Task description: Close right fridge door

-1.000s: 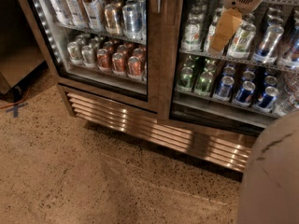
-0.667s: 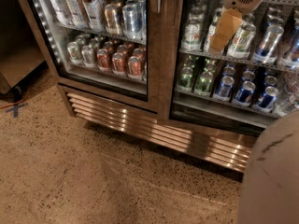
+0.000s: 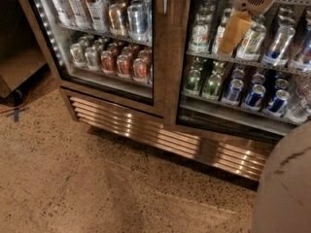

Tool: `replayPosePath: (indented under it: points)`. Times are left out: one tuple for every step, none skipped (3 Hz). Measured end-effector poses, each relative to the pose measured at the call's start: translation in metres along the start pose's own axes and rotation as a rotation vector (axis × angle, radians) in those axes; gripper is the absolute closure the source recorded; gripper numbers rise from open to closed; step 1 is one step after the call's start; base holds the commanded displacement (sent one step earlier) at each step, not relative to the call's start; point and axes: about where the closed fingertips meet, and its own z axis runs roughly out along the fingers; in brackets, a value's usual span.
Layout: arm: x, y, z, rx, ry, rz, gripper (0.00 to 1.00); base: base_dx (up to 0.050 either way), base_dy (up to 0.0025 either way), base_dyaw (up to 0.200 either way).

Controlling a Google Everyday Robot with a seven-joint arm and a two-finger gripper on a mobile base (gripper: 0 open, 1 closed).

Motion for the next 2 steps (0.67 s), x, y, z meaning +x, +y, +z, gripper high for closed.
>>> replayPosePath:
  points:
    - [-0.0019,-0.0032,0.0041,0.019,0.01,0.0,0.42,0.0,0.0,0.0]
    - [-0.001,-0.002,0.0053,0.029,0.016,0.0,1.0,0.039,0.0024,0.122]
